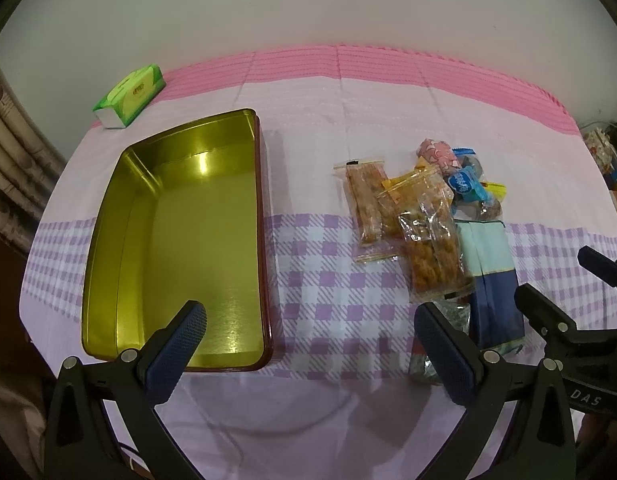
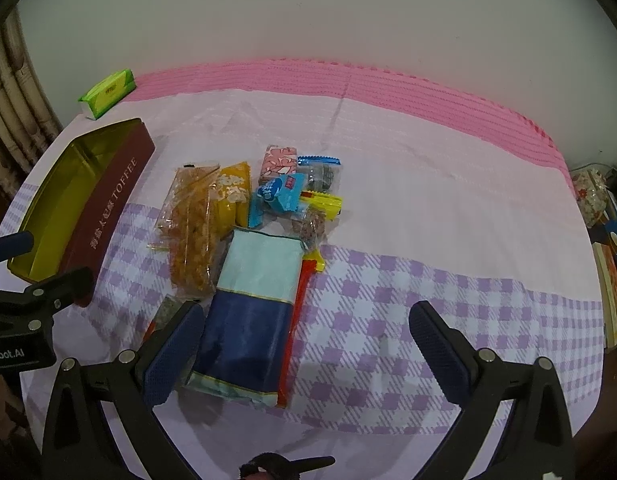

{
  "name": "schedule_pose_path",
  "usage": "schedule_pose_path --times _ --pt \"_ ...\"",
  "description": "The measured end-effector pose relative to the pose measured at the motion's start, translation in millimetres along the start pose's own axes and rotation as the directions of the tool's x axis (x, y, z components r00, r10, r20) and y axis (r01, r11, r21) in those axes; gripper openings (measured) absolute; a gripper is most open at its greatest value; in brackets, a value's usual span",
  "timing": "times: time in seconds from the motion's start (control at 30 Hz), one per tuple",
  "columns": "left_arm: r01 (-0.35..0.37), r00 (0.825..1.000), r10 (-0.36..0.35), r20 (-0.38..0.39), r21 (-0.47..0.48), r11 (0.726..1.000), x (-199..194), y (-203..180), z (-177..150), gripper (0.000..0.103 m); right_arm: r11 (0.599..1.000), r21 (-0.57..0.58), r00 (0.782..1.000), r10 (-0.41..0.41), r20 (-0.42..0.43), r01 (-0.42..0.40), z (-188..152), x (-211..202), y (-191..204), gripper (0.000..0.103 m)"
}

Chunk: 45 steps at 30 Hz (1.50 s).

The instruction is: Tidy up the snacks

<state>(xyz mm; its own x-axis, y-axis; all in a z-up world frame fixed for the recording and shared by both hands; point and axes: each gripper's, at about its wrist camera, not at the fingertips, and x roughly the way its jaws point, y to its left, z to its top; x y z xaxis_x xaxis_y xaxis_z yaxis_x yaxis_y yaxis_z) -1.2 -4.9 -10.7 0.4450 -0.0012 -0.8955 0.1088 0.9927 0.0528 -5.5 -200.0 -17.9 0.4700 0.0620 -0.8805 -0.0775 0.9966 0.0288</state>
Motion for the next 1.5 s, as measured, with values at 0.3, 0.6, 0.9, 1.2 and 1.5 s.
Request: schedule_pose_path --times 0.3,0.6,0.9,1.2,1.5 --pt "0.002 1.000 -0.002 -0.003 0.003 1.000 0.0 1.2 -1.3 0.103 1.000 -0.020 1.000 0.004 -0.023 -0.005 -2.6 5.4 4.6 0.099" --pt "-0.002 1.000 0.002 0.002 0.005 1.000 1.1 0.2 -1.3 0.103 1.000 -0.026 0.999 0.009 -0.033 -0.010 -3.6 8.0 7.2 0.099" --pt "-0.008 1.000 0.008 0.002 0.010 1.000 0.5 -0.3 -1.8 0.103 1.000 -0.021 0.999 0.017 -0.039 -0.018 -4.4 10.2 6.6 0.099" --pt "-0.009 1.000 0.009 0.004 0.016 1.000 -1.9 -1.6 -2.3 0.103 0.999 -0.026 0.999 0.023 -0.047 -0.024 -5.6 11.7 8.9 0.099" --pt "-0.010 1.000 0.010 0.007 0.019 1.000 -2.1 -3.2 -2.2 0.103 0.999 -0.020 0.998 0.026 -0.058 -0.027 -6.0 13.5 8.3 0.099"
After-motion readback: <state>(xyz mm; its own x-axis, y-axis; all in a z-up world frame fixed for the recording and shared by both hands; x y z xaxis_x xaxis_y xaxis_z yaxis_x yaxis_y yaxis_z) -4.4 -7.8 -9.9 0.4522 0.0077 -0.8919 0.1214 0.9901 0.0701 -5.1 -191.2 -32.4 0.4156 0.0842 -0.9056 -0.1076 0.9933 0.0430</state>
